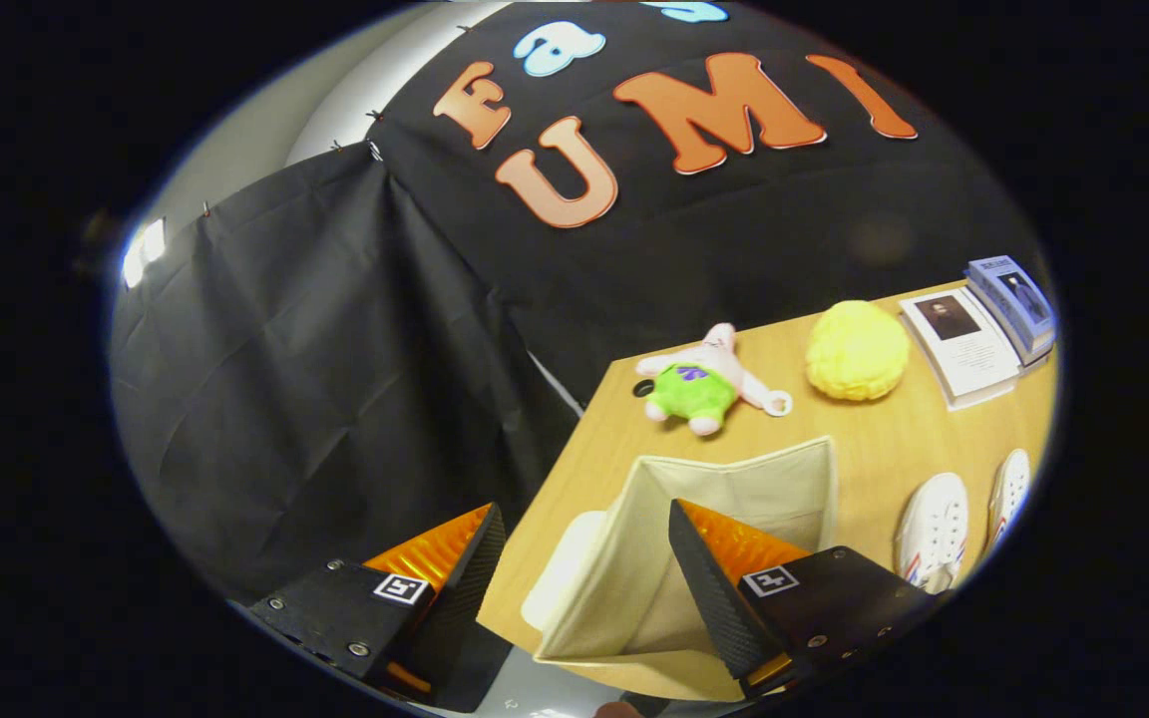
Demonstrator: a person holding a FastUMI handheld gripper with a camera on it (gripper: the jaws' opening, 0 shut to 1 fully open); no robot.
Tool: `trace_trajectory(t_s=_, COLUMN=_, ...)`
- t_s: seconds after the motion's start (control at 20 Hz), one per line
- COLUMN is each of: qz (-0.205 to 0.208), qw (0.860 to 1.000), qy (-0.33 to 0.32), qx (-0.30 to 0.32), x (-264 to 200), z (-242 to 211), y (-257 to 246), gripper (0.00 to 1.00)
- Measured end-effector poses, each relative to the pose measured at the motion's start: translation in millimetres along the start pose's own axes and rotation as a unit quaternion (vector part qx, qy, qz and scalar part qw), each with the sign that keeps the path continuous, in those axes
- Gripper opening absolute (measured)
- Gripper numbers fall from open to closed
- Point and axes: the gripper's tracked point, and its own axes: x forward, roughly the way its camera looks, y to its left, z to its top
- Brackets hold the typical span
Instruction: Open the storage box then place both shoes into the box .Put the left shoe in first, then the right shoe, with the right side of both shoes facing outward in a uniform manner.
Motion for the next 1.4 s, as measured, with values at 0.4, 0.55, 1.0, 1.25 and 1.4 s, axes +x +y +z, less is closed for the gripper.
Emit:
trace_trajectory(t_s=0.4, qz=-0.138, qw=0.990, qy=-0.019, qx=0.003, x=-49, z=-7, y=-144, gripper=0.98)
trace_trajectory(t_s=0.55, qz=-0.182, qw=0.983, qy=-0.020, qx=0.009, x=-66, z=-15, y=-188, gripper=0.98)
trace_trajectory(t_s=1.0, qz=-0.280, qw=0.960, qy=0.018, qx=-0.013, x=-97, z=-72, y=-286, gripper=0.98)
trace_trajectory(t_s=1.25, qz=-0.283, qw=0.958, qy=0.054, qx=-0.004, x=-82, z=-108, y=-306, gripper=0.88)
trace_trajectory(t_s=1.4, qz=-0.284, qw=0.956, qy=0.075, qx=-0.001, x=-70, z=-128, y=-312, gripper=0.81)
